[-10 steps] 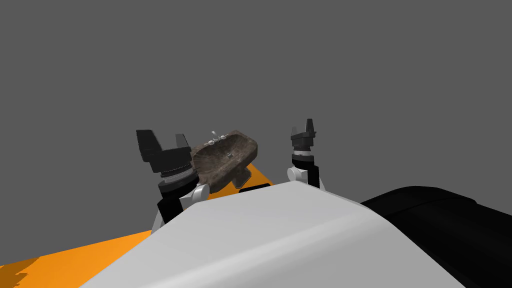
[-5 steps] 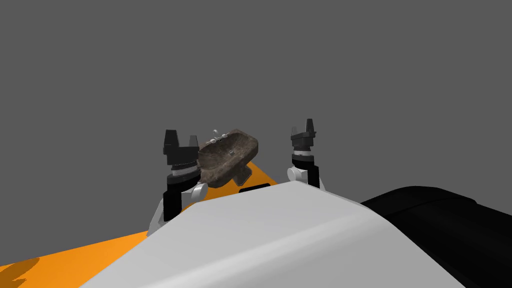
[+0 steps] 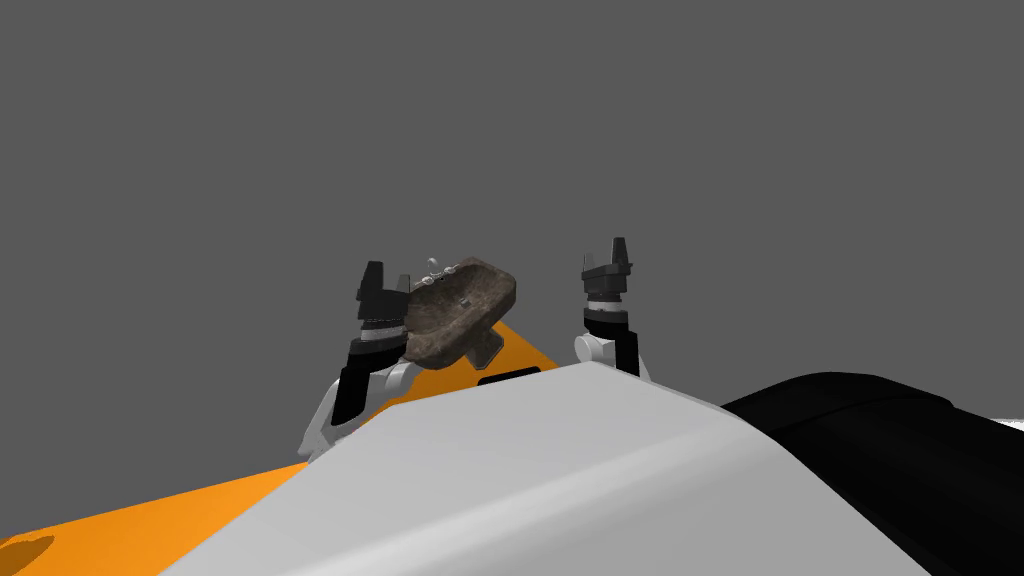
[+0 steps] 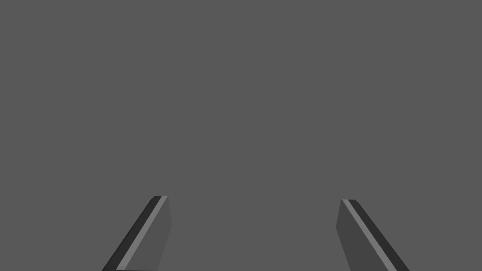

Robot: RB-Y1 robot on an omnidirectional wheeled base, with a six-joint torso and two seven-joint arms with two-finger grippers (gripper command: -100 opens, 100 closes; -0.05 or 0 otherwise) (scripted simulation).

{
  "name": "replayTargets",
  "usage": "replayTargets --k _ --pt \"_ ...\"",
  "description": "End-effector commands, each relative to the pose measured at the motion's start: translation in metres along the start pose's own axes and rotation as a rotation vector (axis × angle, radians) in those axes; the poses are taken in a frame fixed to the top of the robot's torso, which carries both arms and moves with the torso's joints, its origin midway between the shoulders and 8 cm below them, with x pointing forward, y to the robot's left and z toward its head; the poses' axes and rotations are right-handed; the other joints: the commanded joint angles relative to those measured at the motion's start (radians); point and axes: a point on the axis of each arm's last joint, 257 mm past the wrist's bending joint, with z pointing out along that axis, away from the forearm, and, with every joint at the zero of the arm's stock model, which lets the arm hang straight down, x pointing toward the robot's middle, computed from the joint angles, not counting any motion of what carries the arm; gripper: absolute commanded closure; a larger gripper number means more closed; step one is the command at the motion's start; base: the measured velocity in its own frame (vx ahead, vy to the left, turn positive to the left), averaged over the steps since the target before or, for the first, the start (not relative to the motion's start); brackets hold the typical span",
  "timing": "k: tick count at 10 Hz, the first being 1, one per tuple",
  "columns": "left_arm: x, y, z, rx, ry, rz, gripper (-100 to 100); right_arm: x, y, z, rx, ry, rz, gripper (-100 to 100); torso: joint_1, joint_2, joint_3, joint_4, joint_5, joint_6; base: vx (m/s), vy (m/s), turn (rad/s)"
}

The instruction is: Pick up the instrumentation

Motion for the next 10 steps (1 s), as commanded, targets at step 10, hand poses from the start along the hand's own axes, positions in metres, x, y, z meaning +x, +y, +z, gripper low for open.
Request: replayTargets --k 10 --pt "0.013 0.120 0.002 -0.333 0.153 0.011 -100 0.000 0.000 0.000 0.000 0.000 0.000 0 -0.002 -0.002 -0.001 0.000 0.000 0.000 -0.056 0.027 -0.081"
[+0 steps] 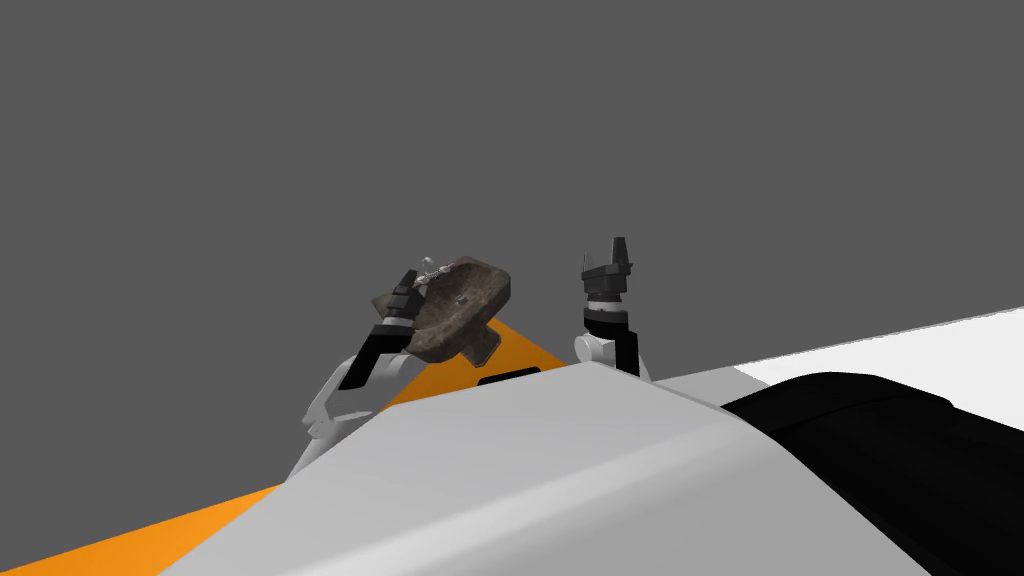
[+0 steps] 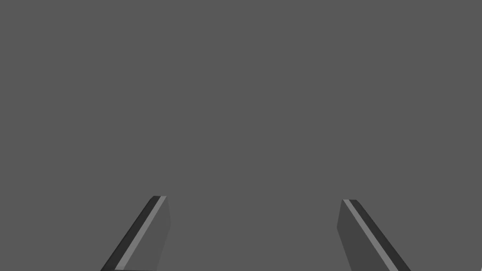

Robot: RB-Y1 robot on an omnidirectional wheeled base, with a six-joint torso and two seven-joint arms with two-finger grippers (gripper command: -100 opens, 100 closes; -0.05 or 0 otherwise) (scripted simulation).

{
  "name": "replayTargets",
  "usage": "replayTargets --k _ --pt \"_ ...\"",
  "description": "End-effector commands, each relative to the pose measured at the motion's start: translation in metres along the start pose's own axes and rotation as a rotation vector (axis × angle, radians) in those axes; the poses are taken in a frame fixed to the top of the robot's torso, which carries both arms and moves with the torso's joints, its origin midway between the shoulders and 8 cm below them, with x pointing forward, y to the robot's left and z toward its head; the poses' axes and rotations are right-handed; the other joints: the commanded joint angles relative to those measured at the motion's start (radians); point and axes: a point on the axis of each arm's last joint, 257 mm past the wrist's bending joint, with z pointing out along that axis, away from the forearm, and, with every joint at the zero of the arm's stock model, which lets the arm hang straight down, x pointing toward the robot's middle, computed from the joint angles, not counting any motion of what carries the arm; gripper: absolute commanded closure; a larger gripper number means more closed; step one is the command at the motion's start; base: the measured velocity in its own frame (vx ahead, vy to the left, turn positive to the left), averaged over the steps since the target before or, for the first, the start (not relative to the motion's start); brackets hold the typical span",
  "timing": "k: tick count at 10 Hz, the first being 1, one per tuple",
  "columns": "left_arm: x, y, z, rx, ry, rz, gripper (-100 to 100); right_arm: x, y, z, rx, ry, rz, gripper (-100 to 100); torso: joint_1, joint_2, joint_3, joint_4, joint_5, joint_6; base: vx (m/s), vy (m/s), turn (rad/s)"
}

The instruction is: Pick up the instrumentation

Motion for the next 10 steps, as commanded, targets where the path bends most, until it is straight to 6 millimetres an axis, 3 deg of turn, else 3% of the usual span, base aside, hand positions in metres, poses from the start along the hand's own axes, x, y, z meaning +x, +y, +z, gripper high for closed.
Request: replayTargets --k 1,2,3,4,5,6,7,8,9,10 --pt "-0.001 0.014 0.003 -0.044 0.010 0.006 -100 0.000 0.000 0.000 0.000 0.000 0.000 0 0.000 0.000 0.000 0.000 0.000 0.000 -0.030 0.007 -0.050" --pt "-0.002 0.033 0.006 -0.095 0.028 0.018 -100 0.000 0.000 0.000 0.000 0.000 0.000 0 0.000 -0.001 0.000 0.000 0.000 0.000 -0.031 0.008 -0.088" --pt "-0.003 0.036 0.005 -0.109 0.028 0.019 -100 0.000 0.000 0.000 0.000 0.000 0.000 0 0.001 -0.001 0.000 0.000 0.000 0.000 -0.027 0.006 -0.055" --pt "-0.005 0.056 0.007 -0.167 0.043 0.034 -100 0.000 0.000 0.000 0.000 0.000 0.000 0 0.000 -0.001 -0.001 0.000 0.000 0.000 -0.030 -0.003 -0.138" --pt "-0.005 0.059 0.007 -0.177 0.043 0.034 -100 0.000 0.000 0.000 0.000 0.000 0.000 0 0.000 -0.001 -0.001 0.000 0.000 0.000 -0.024 -0.001 -0.049" --pt "-0.009 0.079 0.007 -0.234 0.057 0.052 -100 0.000 0.000 0.000 0.000 0.000 0.000 0 0.000 -0.001 -0.001 0.000 0.000 -0.001 -0.020 -0.008 -0.096" --pt "-0.009 0.082 0.006 -0.247 0.057 0.052 -100 0.000 0.000 0.000 0.000 0.000 0.000 0 0.000 -0.002 -0.001 0.000 0.000 0.000 -0.015 -0.008 -0.053" --pt "-0.014 0.102 0.006 -0.304 0.068 0.072 -100 0.000 0.000 0.000 0.000 0.000 0.000 0 -0.001 -0.002 -0.001 0.000 0.000 -0.001 -0.014 -0.017 -0.113" --pt "-0.014 0.105 0.005 -0.318 0.068 0.072 -100 0.000 0.000 0.000 0.000 0.000 0.000 0 -0.001 -0.002 -0.001 0.000 0.000 0.000 -0.009 -0.012 -0.055" --pt "-0.020 0.123 0.004 -0.368 0.078 0.094 -100 0.000 0.000 0.000 0.000 0.000 0.000 0 -0.001 -0.002 -0.001 0.000 0.000 -0.001 -0.003 -0.020 -0.094"
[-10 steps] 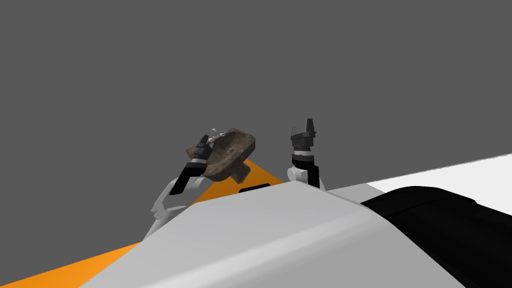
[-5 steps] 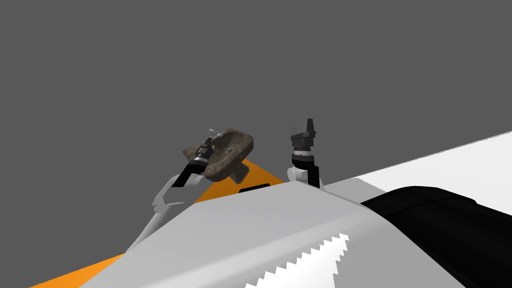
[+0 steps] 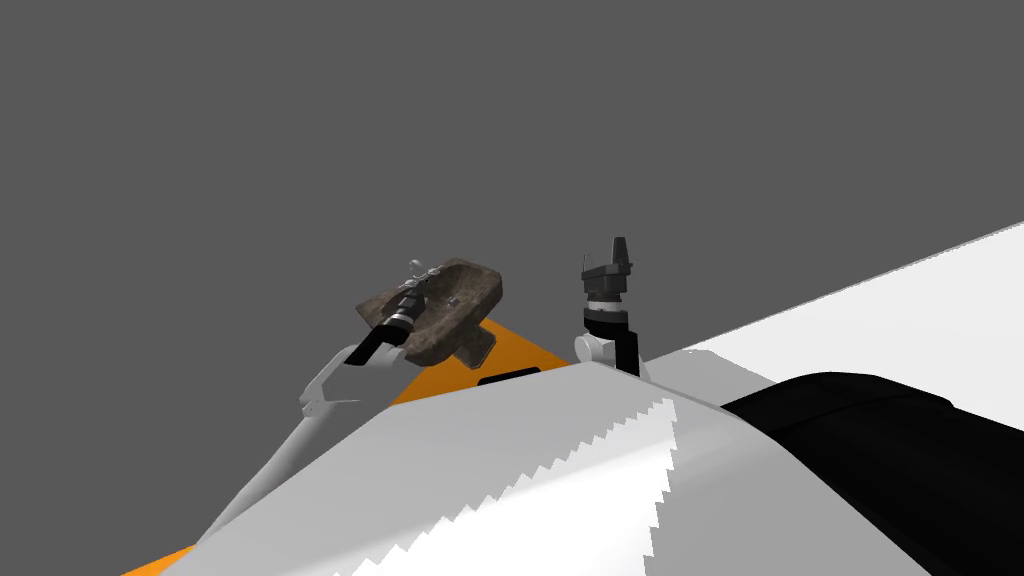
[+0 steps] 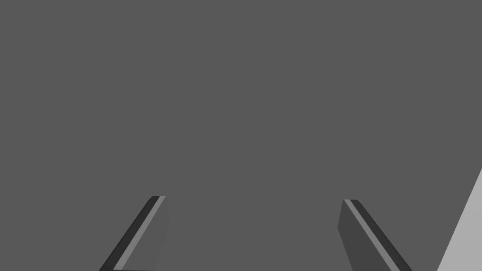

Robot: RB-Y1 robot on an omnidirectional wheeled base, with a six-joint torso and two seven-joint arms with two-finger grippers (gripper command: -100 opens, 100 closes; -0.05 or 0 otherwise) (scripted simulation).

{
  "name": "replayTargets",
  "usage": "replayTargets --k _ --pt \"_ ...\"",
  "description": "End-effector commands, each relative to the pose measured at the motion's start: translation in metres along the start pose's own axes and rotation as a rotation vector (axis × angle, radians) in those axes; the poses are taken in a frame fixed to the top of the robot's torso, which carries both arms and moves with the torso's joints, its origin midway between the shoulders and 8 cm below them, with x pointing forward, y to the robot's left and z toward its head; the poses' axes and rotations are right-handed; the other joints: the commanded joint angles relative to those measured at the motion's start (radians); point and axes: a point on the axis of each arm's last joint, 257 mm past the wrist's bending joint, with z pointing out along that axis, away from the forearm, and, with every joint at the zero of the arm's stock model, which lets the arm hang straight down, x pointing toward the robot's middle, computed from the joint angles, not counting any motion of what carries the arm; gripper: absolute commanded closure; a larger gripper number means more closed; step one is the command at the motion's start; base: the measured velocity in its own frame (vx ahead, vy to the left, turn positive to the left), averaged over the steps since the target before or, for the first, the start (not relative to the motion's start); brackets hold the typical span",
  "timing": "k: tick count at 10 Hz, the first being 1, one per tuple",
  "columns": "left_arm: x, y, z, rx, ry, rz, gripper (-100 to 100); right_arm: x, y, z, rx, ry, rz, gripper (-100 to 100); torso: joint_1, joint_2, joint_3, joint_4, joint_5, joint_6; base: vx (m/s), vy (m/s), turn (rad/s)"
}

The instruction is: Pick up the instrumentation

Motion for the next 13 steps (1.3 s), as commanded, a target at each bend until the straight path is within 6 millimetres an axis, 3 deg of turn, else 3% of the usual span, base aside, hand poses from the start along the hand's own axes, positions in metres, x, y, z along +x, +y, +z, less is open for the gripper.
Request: replayTargets --k 1,2,5,6,7,8,9,13 --pt "-0.001 0.017 0.003 -0.053 0.005 0.010 -100 0.000 0.000 0.000 0.000 0.000 0.000 0 0.000 0.000 0.000 0.000 0.000 0.000 -0.001 -0.016 -0.065" --pt "-0.007 0.036 0.006 -0.110 0.011 0.034 -100 0.000 0.000 0.000 0.000 0.000 0.000 0 0.000 0.000 0.000 0.000 0.000 0.000 0.000 -0.027 -0.112" --pt "-0.015 0.063 0.007 -0.201 0.015 0.058 -100 0.000 0.000 0.000 0.000 0.000 0.000 0 -0.001 -0.001 -0.001 0.000 0.000 0.000 0.008 -0.025 -0.079" --pt "-0.024 0.085 0.006 -0.271 0.017 0.083 -100 0.000 0.000 0.000 0.000 0.000 0.000 0 -0.001 -0.001 -0.001 0.000 0.000 -0.001 0.017 -0.041 -0.110" --pt "-0.024 0.086 0.006 -0.276 0.017 0.083 -100 0.000 0.000 0.000 0.000 0.000 0.000 0 -0.001 -0.001 -0.001 0.000 0.000 0.000 0.015 -0.030 -0.052" --pt "-0.033 0.104 0.005 -0.333 0.017 0.109 -100 0.000 0.000 0.000 0.000 0.000 0.000 0 -0.001 -0.001 -0.001 0.000 0.000 0.000 0.024 -0.035 -0.119" --pt "-0.034 0.108 0.003 -0.350 0.017 0.109 -100 0.000 0.000 0.000 0.000 0.000 0.000 0 -0.001 -0.002 -0.001 0.000 0.000 0.000 0.021 -0.027 -0.051" --pt "-0.064 0.160 -0.009 -0.535 0.014 0.181 -100 0.000 0.000 0.000 0.000 0.000 0.000 0 -0.001 -0.003 -0.001 -0.001 0.000 0.000 0.039 -0.043 -0.103"
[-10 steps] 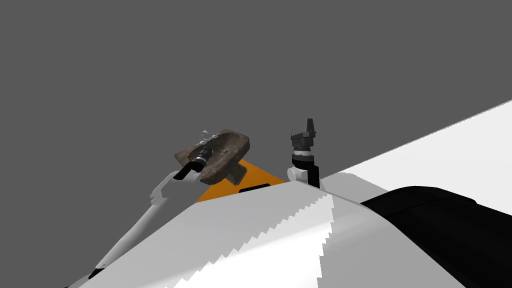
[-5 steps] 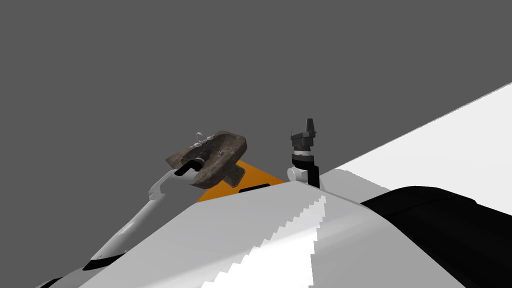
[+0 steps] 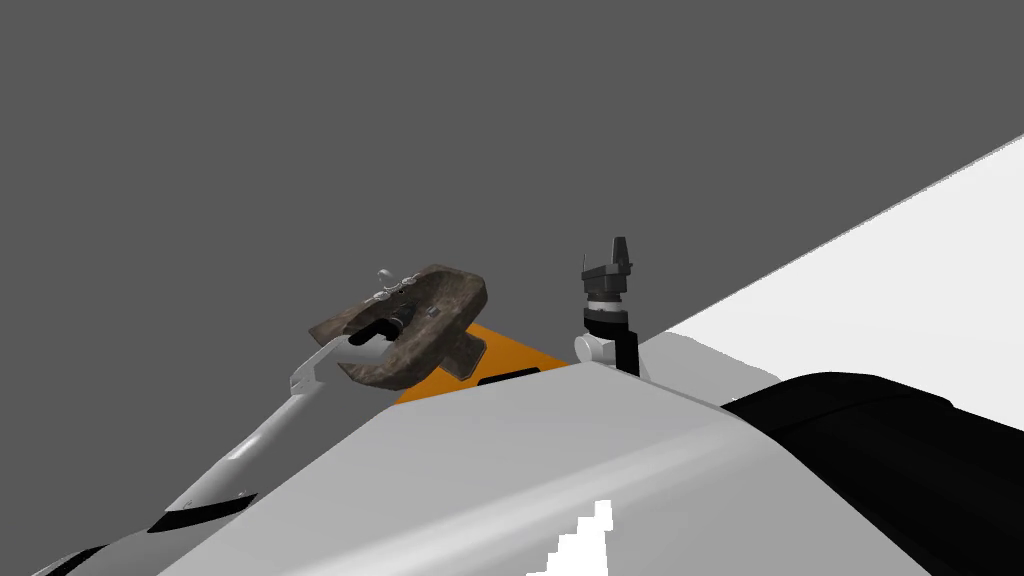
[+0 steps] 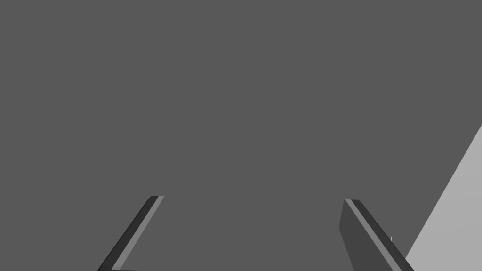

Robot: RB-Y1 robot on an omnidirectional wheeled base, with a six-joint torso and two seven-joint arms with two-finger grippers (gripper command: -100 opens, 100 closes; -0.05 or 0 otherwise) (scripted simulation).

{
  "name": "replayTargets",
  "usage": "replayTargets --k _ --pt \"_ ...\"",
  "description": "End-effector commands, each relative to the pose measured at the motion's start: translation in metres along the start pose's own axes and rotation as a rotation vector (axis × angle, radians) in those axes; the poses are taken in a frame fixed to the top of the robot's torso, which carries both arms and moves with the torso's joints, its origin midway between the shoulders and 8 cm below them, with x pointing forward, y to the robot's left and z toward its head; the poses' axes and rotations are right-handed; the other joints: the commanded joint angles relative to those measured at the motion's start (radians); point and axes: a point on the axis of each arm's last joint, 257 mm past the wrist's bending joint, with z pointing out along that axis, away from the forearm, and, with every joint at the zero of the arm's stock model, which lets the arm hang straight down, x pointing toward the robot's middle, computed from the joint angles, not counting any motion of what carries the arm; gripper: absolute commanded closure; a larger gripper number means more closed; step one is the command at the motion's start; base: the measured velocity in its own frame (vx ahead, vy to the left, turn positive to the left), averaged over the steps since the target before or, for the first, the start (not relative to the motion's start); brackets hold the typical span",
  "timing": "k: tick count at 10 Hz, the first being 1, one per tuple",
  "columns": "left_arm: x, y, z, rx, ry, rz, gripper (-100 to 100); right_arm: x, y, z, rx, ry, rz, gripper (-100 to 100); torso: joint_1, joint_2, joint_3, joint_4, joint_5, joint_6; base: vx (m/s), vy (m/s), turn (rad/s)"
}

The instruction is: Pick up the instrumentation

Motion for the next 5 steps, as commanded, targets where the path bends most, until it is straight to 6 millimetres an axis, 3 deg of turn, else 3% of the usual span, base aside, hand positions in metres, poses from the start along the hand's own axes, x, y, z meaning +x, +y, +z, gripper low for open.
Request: replayTargets --k 1,4,5 --pt "-0.006 0.026 0.002 -0.070 -0.002 0.014 -100 0.000 0.000 0.000 0.000 0.000 0.000 0 0.000 0.000 0.000 0.000 0.000 0.000 0.047 -0.054 -0.049" --pt "-0.023 0.067 0.004 -0.200 -0.008 0.053 -100 0.000 0.000 0.000 0.000 0.000 0.000 0 0.001 0.001 0.001 0.000 0.000 -0.001 0.045 -0.052 -0.080" --pt "-0.022 0.069 0.003 -0.209 -0.007 0.053 -100 0.000 0.000 0.000 0.000 0.000 0.000 0 0.000 0.001 0.000 0.000 0.000 0.000 0.058 -0.038 -0.045"
